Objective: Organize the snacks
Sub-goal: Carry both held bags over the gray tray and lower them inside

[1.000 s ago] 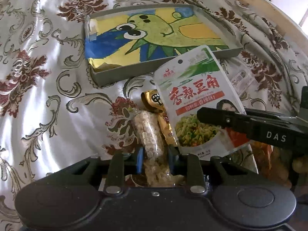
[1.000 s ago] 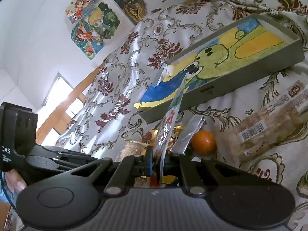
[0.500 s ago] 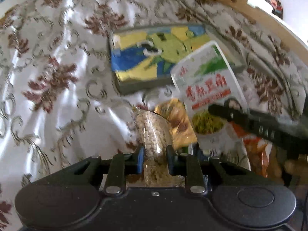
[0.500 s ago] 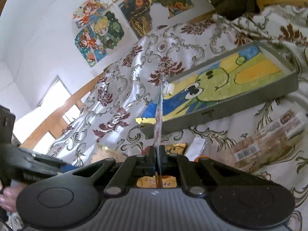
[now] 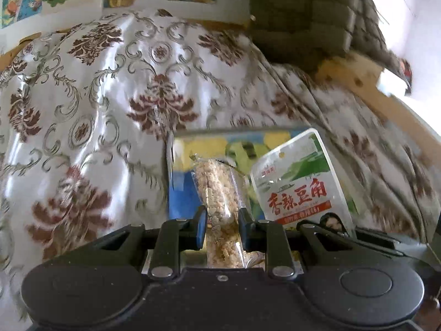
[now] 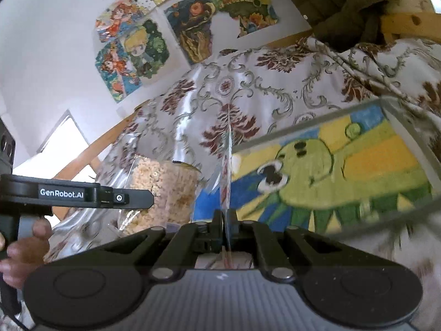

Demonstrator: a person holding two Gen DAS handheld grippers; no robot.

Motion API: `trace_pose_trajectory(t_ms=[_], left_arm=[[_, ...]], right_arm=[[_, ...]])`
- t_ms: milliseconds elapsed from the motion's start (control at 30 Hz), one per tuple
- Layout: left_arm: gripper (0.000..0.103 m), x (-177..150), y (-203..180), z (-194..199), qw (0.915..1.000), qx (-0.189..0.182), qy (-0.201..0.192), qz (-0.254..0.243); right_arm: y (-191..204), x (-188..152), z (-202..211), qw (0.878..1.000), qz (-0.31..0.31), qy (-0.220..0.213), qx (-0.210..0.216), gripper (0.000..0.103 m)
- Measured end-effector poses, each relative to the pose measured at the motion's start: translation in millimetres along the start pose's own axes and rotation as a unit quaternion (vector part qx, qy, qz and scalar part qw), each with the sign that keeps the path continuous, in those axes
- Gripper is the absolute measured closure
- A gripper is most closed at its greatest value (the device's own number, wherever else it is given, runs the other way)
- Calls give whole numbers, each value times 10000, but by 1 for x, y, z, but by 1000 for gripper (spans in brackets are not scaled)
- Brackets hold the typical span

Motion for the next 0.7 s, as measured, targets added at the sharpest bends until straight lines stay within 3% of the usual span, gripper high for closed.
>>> trace_pose_trajectory(t_ms=[200, 433, 633, 700], left_arm=[[77, 20, 13, -65, 9993, -236, -250, 160], [77, 13, 22, -122, 9958, -626, -72, 659], [73, -2, 34, -139, 9902, -606, 608, 1103], [72, -4, 39, -138, 9883, -589, 754, 1188]], right_arm=[[-24, 40, -56, 9996, -136, 42, -234, 100], [-54, 57, -92, 9946, -458, 490, -798, 100], [-45, 63, -102, 9844, -357, 1042, -1371, 97], [-40, 65, -106, 9795, -287, 1182, -1606, 90]])
Point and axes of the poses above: each gripper's, at about its wrist camera, not at the fingertips, and z roughly against the way its jaws point, y to its left, x to its top, the point moved 1 cm from there along -z, roughly the way its jaws point, and after that the axes turned 6 degrees about -z, right-handed, at the moved point
